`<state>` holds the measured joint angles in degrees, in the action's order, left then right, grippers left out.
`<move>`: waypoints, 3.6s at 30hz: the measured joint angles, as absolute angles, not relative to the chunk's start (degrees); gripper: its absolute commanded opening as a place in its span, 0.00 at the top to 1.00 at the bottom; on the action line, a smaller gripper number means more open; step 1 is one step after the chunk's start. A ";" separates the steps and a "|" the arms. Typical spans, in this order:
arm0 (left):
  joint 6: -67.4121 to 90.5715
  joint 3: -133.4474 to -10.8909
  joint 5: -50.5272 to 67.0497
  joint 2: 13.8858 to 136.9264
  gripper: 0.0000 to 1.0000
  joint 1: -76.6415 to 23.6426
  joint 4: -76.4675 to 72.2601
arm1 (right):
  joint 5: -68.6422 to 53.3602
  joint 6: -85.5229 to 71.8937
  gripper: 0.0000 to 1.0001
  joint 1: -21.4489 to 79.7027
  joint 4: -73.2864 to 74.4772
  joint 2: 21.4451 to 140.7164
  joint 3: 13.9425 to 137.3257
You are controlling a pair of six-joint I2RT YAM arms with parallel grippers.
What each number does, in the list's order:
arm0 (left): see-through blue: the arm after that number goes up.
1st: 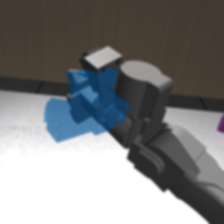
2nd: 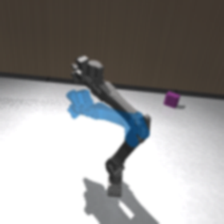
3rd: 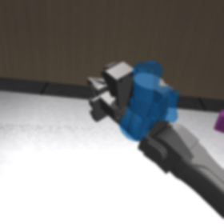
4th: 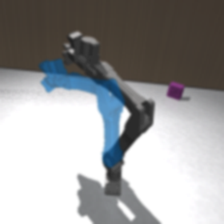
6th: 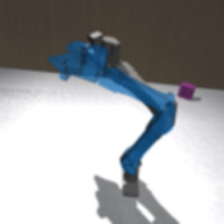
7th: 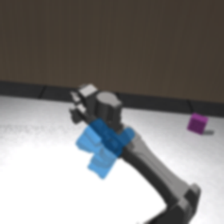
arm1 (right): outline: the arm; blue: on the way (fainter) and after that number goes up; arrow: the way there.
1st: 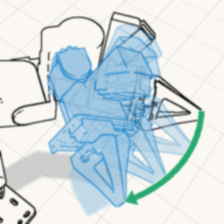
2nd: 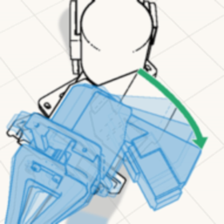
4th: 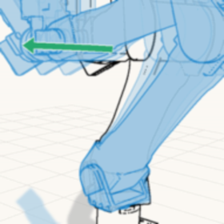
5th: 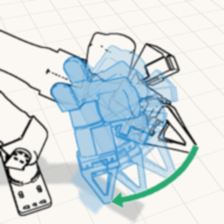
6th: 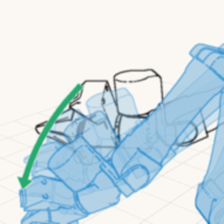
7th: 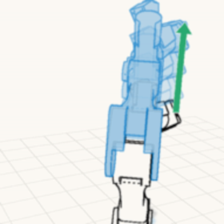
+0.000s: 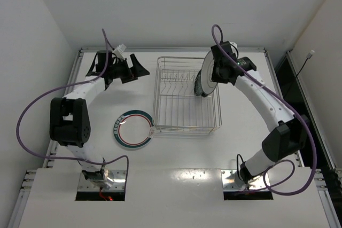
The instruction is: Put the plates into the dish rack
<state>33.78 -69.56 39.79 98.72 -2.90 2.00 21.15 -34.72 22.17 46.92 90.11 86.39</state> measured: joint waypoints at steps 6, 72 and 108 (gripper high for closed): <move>30.26 -69.52 27.70 94.50 0.01 -2.90 8.64 | 26.09 -34.50 1.00 22.87 48.90 95.33 90.28; 30.81 -71.50 9.39 108.88 0.18 7.60 31.68 | 14.35 -25.21 0.28 26.44 44.36 68.38 73.60; 27.49 -49.04 20.67 93.19 1.00 0.82 32.10 | 9.13 -17.61 0.18 26.35 46.11 65.52 75.31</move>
